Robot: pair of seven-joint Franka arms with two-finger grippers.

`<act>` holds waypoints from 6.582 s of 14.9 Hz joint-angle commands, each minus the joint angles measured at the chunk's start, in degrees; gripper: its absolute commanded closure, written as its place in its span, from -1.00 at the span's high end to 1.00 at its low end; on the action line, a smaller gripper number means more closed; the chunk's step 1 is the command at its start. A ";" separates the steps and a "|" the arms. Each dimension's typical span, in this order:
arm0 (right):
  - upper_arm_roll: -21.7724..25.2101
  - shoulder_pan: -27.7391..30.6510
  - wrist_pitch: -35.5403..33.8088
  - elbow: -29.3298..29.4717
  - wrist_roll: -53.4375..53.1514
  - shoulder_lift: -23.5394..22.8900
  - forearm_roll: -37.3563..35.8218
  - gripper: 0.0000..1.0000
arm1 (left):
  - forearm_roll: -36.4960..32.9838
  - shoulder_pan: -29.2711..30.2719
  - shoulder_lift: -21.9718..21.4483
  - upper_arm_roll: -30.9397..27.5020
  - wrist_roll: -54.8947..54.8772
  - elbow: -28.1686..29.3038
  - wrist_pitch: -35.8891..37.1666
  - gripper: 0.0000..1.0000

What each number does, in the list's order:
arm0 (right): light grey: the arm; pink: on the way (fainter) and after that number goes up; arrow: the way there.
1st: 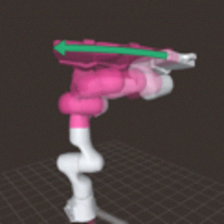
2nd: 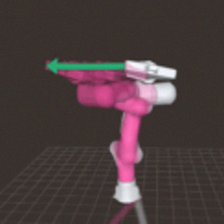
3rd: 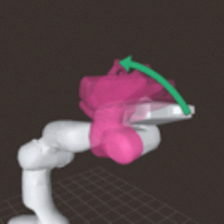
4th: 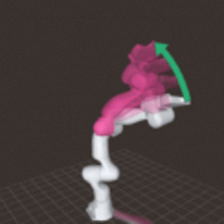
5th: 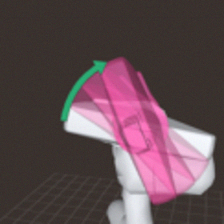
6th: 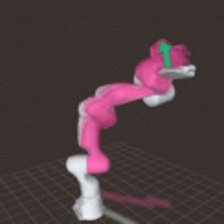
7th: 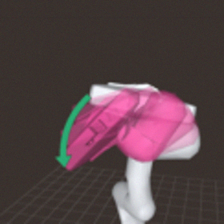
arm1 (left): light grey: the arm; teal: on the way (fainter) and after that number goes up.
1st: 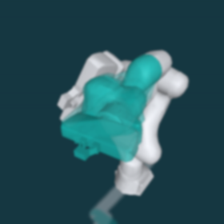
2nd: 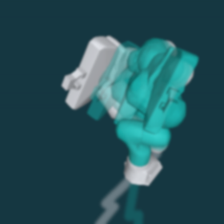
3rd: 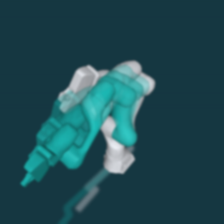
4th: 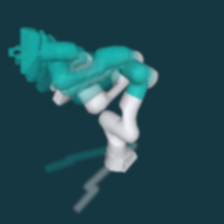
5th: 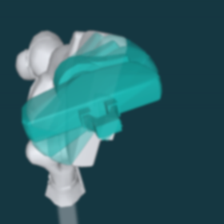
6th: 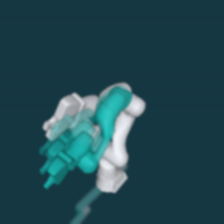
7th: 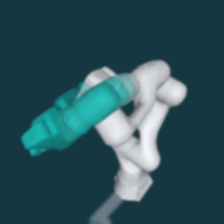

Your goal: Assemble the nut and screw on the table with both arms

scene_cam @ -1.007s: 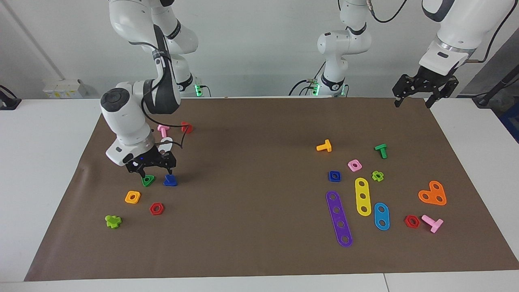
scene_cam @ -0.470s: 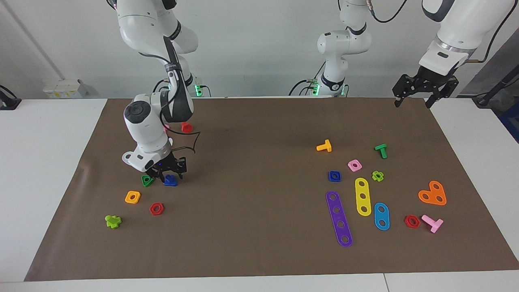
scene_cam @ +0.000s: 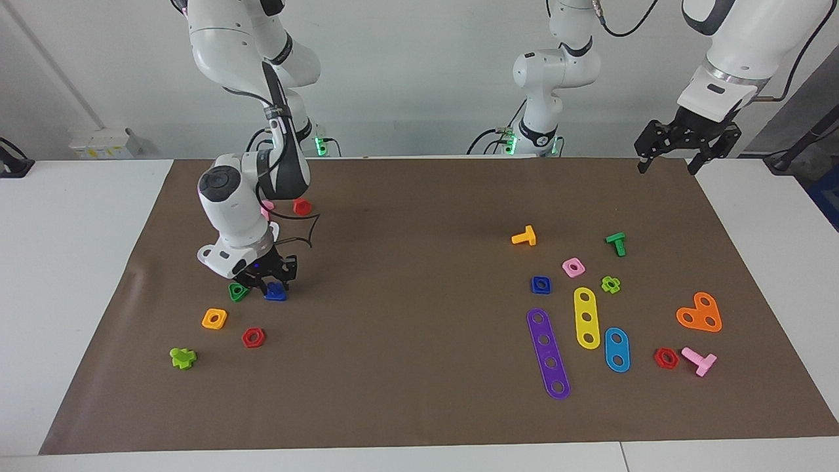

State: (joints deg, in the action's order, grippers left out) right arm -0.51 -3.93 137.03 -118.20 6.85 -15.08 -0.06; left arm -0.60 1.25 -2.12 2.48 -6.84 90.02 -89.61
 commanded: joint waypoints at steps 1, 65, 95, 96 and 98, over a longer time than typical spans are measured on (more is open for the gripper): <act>-0.28 0.86 2.45 -1.16 2.46 -0.38 1.64 -0.05 | -0.80 0.59 -1.48 0.42 0.51 1.65 0.14 1.00; 0.16 3.58 -46.66 26.17 -14.06 17.63 2.08 1.00 | -0.80 0.59 -1.48 0.42 0.51 1.65 0.14 1.00; 5.52 -1.08 -45.62 25.47 -12.13 17.19 -1.26 1.00 | -0.71 -2.38 -4.38 1.73 1.04 9.88 -7.48 1.00; 5.52 -1.08 -45.18 25.47 -12.13 17.10 -1.26 1.00 | -0.71 -3.09 -4.99 1.82 1.91 12.35 -9.77 1.00; 5.52 -1.08 -45.01 25.56 -12.04 16.93 -1.52 1.00 | -0.71 -4.24 -4.48 2.00 3.84 15.09 -13.90 1.00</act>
State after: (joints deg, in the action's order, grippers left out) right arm 5.01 -4.93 91.64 -92.64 -6.57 1.85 -0.29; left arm -0.60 -1.27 -4.20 4.81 -5.08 99.20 -98.46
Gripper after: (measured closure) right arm 0.000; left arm 0.000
